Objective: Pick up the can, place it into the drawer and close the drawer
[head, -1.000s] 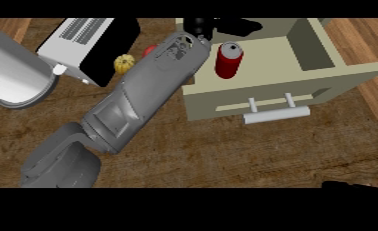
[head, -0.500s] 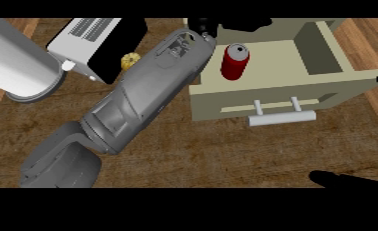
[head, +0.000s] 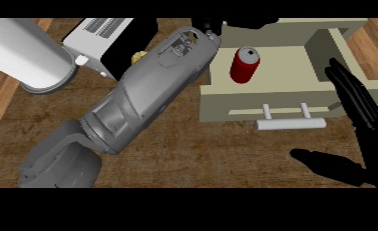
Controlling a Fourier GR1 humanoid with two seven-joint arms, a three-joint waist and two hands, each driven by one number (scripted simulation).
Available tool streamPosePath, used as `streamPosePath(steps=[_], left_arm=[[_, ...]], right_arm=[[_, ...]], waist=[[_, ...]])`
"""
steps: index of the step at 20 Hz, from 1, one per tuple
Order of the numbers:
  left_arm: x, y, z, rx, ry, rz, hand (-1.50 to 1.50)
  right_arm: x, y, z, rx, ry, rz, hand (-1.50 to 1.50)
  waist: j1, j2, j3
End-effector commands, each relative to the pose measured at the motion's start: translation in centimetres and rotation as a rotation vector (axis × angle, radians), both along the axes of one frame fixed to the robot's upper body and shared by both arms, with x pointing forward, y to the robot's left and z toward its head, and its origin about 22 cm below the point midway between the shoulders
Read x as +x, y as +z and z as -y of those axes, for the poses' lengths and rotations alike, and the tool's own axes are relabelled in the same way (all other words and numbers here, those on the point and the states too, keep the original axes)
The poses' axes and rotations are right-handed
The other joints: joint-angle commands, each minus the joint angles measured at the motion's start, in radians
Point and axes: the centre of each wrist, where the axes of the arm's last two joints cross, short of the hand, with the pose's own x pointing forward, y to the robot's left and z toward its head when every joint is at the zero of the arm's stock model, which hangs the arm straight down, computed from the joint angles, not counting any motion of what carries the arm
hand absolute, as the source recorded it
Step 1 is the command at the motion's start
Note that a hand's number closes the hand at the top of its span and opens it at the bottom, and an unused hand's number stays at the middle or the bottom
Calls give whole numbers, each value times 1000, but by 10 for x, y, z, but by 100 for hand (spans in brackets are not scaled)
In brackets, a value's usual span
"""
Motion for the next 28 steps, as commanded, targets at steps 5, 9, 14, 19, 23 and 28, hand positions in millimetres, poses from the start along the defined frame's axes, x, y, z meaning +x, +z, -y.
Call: streamPosePath(steps=[5,9,14,19,23,28], left_arm=[[-2,24,8,-29,12,-12,-150],[-4,4,-12,-7,-1,-24,-150],[-2,16,-41,-11,15,-40,-150],[-1,43,-67,-13,35,-9,-150],[-5,43,-88,-5,30,-28,-150],[-8,46,-108,3,2,-50,-150]], right_arm=[[29,-43,-28,-247,-73,-48,-150],[48,-75,-40,-234,-125,-40,-150],[79,-99,-24,-226,-167,-35,-150],[94,-131,-27,-263,-195,-64,-150],[119,-128,-19,-310,-223,-52,-150],[143,-136,-20,-328,-262,-21,-150]], waist=[[37,-11,0],[60,-18,0],[65,-17,0],[72,-16,0],[83,-14,0],[98,-5,1]])
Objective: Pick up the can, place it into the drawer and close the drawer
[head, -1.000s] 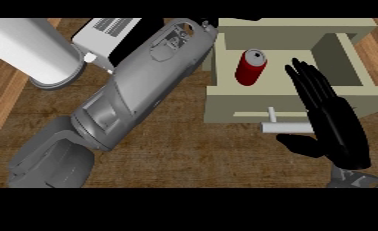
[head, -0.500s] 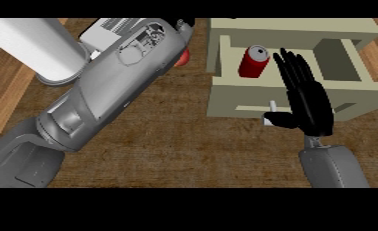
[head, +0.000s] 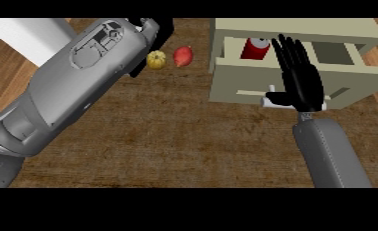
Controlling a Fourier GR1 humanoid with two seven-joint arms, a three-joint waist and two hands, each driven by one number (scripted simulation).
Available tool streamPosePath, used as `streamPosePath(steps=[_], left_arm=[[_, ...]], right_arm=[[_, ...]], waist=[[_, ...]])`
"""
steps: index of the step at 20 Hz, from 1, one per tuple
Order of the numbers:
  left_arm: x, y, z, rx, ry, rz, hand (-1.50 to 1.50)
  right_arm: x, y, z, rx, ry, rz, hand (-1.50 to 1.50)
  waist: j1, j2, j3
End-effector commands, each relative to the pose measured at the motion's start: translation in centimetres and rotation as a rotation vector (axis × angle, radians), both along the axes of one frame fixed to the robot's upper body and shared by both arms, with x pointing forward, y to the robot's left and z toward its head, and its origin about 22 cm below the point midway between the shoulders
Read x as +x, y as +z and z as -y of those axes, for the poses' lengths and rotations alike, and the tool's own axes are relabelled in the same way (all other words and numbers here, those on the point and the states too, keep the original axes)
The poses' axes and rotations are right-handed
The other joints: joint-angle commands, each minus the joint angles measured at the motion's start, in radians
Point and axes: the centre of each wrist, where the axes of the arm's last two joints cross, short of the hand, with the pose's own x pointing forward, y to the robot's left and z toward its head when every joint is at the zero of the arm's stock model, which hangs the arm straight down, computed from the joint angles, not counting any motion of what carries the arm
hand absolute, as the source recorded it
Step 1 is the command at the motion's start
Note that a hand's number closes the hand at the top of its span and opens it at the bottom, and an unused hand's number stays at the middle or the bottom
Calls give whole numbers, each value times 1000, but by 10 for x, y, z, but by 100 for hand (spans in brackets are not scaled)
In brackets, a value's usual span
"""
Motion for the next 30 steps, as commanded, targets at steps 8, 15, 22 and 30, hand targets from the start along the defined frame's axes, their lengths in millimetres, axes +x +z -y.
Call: streamPosePath(steps=[8,15,22,30], left_arm=[[-14,4,-25,-3,4,-25,-150],[-29,-32,-41,17,-1,-55,-150],[-44,-48,-46,21,-23,-59,-150],[-48,-37,-72,34,1,-35,-150]], right_arm=[[51,-10,-13,14,-83,18,-150],[77,2,-15,20,-124,68,-150],[104,40,-33,-8,-117,90,-150],[115,62,-24,30,-134,94,-150]], waist=[[16,29,23],[27,37,23],[33,44,23],[35,46,24]])
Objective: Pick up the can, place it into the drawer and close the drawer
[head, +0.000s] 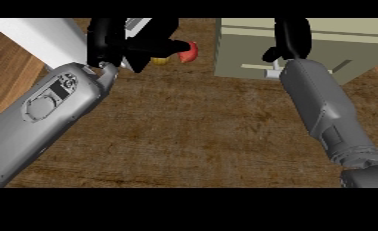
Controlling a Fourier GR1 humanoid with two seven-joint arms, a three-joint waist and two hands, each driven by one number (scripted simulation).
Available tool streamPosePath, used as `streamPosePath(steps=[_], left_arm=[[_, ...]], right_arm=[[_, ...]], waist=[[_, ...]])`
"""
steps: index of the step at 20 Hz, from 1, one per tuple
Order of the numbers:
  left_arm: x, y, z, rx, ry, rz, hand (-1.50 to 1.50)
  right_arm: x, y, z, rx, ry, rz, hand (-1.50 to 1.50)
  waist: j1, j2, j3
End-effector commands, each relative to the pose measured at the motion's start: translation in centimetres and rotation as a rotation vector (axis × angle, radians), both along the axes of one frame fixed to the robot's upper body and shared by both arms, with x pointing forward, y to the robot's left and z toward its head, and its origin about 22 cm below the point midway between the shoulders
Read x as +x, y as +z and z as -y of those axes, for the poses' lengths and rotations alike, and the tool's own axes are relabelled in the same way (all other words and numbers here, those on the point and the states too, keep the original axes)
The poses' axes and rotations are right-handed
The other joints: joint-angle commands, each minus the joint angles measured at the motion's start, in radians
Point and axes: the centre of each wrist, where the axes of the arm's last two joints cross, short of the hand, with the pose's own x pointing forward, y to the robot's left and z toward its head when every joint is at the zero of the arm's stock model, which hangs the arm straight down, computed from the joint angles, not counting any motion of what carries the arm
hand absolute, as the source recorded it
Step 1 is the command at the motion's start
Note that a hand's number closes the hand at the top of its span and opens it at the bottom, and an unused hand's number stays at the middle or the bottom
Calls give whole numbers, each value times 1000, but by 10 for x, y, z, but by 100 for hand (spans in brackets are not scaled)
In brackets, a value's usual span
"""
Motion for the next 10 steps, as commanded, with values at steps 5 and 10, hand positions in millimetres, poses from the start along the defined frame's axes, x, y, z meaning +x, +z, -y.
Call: streamPosePath(steps=[5,10], left_arm=[[-9,-20,-18,11,-5,4,-150],[-12,-14,-29,8,-10,6,-150]], right_arm=[[17,38,-16,53,46,18,-150],[18,40,-37,212,130,68,-150]], waist=[[19,13,1],[23,11,3]])
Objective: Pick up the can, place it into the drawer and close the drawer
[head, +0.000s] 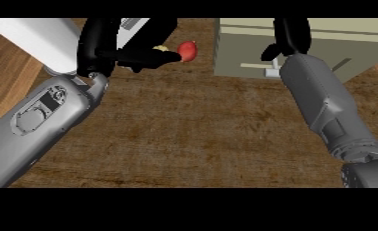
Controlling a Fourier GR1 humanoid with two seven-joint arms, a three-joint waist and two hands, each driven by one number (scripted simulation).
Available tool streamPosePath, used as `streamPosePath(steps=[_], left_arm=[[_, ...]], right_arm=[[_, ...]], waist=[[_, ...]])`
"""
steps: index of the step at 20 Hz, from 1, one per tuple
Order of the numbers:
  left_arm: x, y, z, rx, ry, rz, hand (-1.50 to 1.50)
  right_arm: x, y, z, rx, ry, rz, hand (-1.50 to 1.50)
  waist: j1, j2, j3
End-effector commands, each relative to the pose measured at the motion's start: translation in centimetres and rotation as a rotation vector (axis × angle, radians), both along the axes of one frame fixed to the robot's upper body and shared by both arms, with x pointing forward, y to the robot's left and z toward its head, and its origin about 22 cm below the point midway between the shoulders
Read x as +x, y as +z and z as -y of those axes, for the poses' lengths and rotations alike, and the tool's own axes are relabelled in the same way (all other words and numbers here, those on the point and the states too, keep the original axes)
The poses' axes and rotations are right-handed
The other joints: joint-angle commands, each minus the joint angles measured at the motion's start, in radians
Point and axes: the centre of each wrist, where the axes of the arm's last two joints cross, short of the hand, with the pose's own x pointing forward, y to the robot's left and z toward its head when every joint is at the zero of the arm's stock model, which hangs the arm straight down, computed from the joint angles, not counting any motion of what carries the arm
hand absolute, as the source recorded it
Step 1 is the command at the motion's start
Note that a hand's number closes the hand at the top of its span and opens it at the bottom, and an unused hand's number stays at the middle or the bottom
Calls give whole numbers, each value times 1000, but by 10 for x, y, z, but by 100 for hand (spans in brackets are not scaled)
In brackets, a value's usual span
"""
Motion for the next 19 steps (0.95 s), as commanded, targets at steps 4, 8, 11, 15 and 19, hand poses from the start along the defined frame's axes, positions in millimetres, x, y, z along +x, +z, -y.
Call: streamPosePath(steps=[4,8,11,15,19], left_arm=[[-4,-4,-8,-7,16,10,-150],[-10,-14,-12,-4,17,-13,-150],[-13,-22,-21,-2,23,-10,-150],[-16,-29,-26,-21,40,-21,-150],[-16,-13,-28,-14,48,-16,-150]], right_arm=[[7,18,-46,322,120,86,-150],[16,46,-48,451,165,98,-150],[11,31,-49,596,181,97,-150],[14,40,-62,771,218,81,-150],[17,48,-49,781,251,79,-150]], waist=[[15,0,2],[17,-7,1],[-3,-10,0],[-15,-14,-1],[-31,-17,-1]])
